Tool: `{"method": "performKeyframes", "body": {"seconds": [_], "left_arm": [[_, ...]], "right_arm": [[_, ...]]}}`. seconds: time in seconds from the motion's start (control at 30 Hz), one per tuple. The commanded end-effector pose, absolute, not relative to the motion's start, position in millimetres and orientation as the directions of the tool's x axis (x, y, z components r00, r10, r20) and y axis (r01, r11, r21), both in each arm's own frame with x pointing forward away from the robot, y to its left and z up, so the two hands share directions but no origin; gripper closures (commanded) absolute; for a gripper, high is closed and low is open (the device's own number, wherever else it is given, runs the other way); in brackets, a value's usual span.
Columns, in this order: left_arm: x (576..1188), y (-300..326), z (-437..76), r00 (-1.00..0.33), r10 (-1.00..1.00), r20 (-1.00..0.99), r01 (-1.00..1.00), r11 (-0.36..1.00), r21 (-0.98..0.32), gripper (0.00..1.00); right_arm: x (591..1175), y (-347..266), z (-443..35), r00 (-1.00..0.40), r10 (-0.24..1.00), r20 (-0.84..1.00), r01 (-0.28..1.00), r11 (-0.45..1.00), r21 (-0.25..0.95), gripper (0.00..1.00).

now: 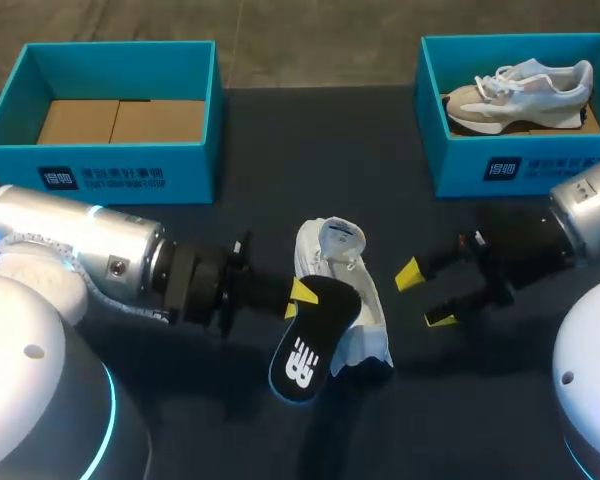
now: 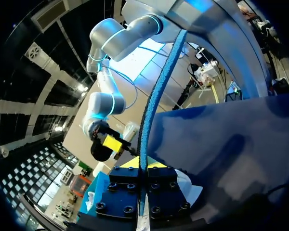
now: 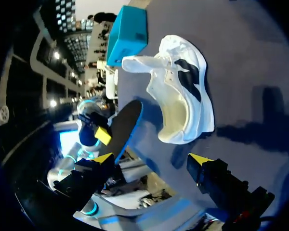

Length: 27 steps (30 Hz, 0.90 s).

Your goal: Take the shoe out of the shoebox, open the shoe tongue, remove and reinsert the insole, then place the shoe into the shoebox

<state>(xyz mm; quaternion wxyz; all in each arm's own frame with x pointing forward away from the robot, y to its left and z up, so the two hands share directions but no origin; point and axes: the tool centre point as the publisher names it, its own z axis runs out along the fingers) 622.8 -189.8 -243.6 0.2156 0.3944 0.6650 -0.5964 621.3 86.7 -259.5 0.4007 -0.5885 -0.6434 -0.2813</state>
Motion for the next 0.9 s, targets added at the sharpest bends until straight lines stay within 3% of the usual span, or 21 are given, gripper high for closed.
{"method": "performKeyframes", "body": {"seconds": [0.03,0.43,0.57,0.73,0.8,0.9], "left_arm": [[620,-195,-250,-0.608,0.271,-0.746,0.769,-0.033,-0.639,1.00],[622,-198,-249,-0.622,0.270,-0.735,0.757,-0.030,-0.652,1.00],[620,-205,-251,-0.674,0.274,-0.686,0.704,-0.043,-0.709,1.00],[619,-210,-253,-0.713,0.222,-0.665,0.682,-0.004,-0.731,1.00],[619,-211,-251,-0.654,0.191,-0.732,0.754,0.086,-0.651,1.00],[619,-211,-251,-0.654,0.191,-0.732,0.754,0.086,-0.651,1.00]], "right_arm": [[617,79,-257,-0.056,0.565,0.823,0.971,0.224,-0.087,0.00],[617,79,-257,-0.056,0.565,0.823,0.971,0.224,-0.087,0.00],[623,81,-257,-0.348,0.580,0.737,0.909,0.402,0.113,0.00],[622,81,-270,-0.591,0.522,0.615,0.760,0.616,0.207,0.00],[620,79,-276,-0.593,0.534,0.602,0.750,0.639,0.172,0.00],[620,79,-276,-0.593,0.534,0.602,0.750,0.639,0.172,0.00]]}}
